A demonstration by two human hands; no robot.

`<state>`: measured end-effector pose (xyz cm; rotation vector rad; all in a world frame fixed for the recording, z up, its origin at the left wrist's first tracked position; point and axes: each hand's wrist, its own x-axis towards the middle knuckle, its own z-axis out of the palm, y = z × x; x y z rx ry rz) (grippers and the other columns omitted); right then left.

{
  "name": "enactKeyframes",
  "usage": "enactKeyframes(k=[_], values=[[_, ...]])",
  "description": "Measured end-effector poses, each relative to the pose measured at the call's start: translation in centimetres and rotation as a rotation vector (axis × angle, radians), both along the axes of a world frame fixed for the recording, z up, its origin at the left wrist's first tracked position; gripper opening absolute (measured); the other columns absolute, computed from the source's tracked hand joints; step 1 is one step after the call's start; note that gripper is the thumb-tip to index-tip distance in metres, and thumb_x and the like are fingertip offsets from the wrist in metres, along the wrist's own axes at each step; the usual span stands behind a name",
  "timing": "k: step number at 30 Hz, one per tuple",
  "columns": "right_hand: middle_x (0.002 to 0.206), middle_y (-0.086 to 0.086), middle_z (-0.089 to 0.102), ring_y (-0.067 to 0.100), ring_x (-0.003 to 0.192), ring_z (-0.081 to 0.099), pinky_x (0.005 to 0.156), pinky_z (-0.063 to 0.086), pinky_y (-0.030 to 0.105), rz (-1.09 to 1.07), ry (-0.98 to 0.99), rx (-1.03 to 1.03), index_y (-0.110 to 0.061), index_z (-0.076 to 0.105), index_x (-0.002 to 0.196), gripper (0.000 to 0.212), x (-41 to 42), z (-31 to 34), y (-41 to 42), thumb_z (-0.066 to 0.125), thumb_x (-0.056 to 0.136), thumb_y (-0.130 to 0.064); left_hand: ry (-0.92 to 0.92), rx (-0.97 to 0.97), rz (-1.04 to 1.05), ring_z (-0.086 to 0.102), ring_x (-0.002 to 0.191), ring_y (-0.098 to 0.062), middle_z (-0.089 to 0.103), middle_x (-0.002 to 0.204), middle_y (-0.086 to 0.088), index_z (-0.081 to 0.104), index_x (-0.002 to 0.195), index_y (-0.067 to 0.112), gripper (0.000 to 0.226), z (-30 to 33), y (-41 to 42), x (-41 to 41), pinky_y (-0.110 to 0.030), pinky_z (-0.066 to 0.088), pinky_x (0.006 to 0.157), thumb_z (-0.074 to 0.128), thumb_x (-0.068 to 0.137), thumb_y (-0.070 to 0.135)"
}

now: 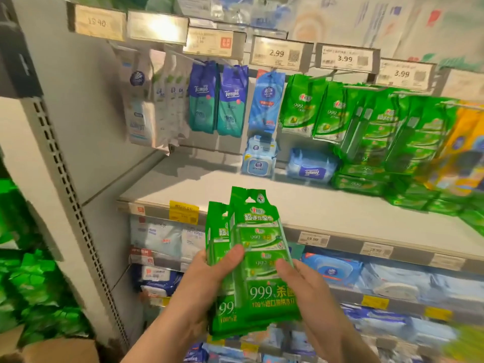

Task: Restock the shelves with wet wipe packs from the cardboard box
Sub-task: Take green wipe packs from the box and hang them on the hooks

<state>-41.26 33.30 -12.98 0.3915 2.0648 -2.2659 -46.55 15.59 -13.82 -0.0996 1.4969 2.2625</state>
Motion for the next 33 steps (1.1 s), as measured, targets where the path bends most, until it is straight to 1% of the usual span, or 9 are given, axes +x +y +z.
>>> enactKeyframes(k=[3, 8, 10, 13, 16, 23, 27, 30, 33], values=[[0.103, 0.003, 0.08, 0.021, 0.098, 0.076, 0.098, 0.055, 0.05, -0.033, 0.009, -0.06, -0.017, 0.068, 0.112, 0.03, -1.7, 1.0, 0.8, 0.063, 0.091, -0.037, 0.055, -0.005, -0.039, 0.077, 0.092, -0.037, 0.079, 0.107, -0.012, 0.057, 0.128, 0.016, 0.073, 1.3, 0.9, -2.9, -0.053, 0.061, 0.081, 0.085, 0.065, 0.041], [0.137, -0.007, 0.065, 0.025, 0.13, 0.06, 0.113, 0.04, 0.057, -0.14, -0.015, 0.055, -0.035, 0.058, 0.138, 0.078, -4.4, 0.9, 2.5, 0.07, 0.073, -0.076, 0.09, 0.027, -0.118, 0.078, 0.089, -0.035, 0.079, 0.102, -0.013, 0.059, 0.124, 0.013, 0.065, 2.6, 3.8, -5.8, -0.048, 0.062, 0.074, 0.081, 0.067, 0.036], [0.135, -0.008, 0.066, 0.023, 0.128, 0.061, 0.111, 0.043, 0.055, -0.206, -0.002, 0.124, -0.035, 0.059, 0.136, 0.086, -5.0, 0.8, 3.7, 0.065, 0.069, -0.088, 0.084, 0.022, -0.15, 0.077, 0.091, -0.036, 0.079, 0.103, -0.014, 0.059, 0.124, 0.013, 0.068, 2.9, 5.0, -6.5, -0.05, 0.062, 0.077, 0.082, 0.065, 0.037], [0.119, -0.003, 0.074, 0.02, 0.113, 0.069, 0.102, 0.052, 0.049, -0.275, 0.056, 0.25, -0.025, 0.067, 0.125, 0.076, -5.3, 1.2, 5.3, 0.062, 0.075, -0.082, 0.093, 0.001, -0.217, 0.076, 0.093, -0.039, 0.078, 0.105, -0.016, 0.059, 0.123, 0.011, 0.073, 3.3, 6.8, -7.6, -0.058, 0.06, 0.086, 0.085, 0.062, 0.04], [0.115, -0.008, 0.076, 0.023, 0.11, 0.071, 0.101, 0.052, 0.053, -0.324, 0.034, 0.222, -0.04, 0.068, 0.122, 0.083, -5.0, 1.4, 7.4, 0.058, 0.061, -0.097, 0.111, -0.012, -0.274, 0.076, 0.096, -0.04, 0.077, 0.108, -0.018, 0.061, 0.124, 0.007, 0.068, 3.5, 9.2, -8.5, -0.055, 0.06, 0.086, 0.085, 0.066, 0.033], [0.093, 0.001, 0.076, 0.023, 0.087, 0.071, 0.079, 0.056, 0.051, -0.454, 0.279, 0.257, -0.032, 0.074, 0.104, 0.038, -4.2, 3.2, 13.8, 0.061, 0.091, -0.065, 0.092, -0.053, -0.279, 0.077, 0.09, -0.039, 0.078, 0.104, -0.019, 0.066, 0.121, 0.008, 0.048, 3.8, 16.0, -9.9, -0.048, 0.062, 0.072, 0.08, 0.076, 0.018], [0.085, 0.023, 0.06, 0.023, 0.065, 0.052, 0.06, 0.048, 0.053, -0.506, 0.381, 0.403, -0.028, 0.07, 0.096, 0.05, -4.2, 4.7, 18.0, 0.055, 0.078, -0.073, 0.071, -0.053, -0.239, 0.077, 0.082, -0.038, 0.077, 0.099, -0.023, 0.069, 0.113, 0.006, 0.035, 4.3, 19.1, -10.0, -0.045, 0.062, 0.068, 0.076, 0.08, 0.015], [0.085, 0.021, 0.066, 0.045, 0.073, 0.058, 0.063, 0.052, 0.055, -0.499, 0.469, 0.426, -0.032, 0.071, 0.098, 0.038, -4.2, 5.8, 21.0, 0.057, 0.083, -0.064, 0.077, -0.051, -0.202, 0.076, 0.083, -0.04, 0.077, 0.099, -0.024, 0.067, 0.114, 0.006, 0.03, 4.7, 21.2, -10.0, -0.047, 0.062, 0.07, 0.073, 0.086, 0.013], [0.083, 0.023, 0.063, 0.049, 0.073, 0.055, 0.06, 0.048, 0.058, -0.476, 0.552, 0.437, -0.027, 0.069, 0.099, 0.038, -4.6, 6.2, 23.6, 0.058, 0.087, -0.061, 0.086, -0.038, -0.143, 0.077, 0.084, -0.039, 0.078, 0.1, -0.021, 0.065, 0.117, 0.009, 0.039, 5.1, 23.1, -9.9, -0.046, 0.062, 0.073, 0.075, 0.08, 0.015]])
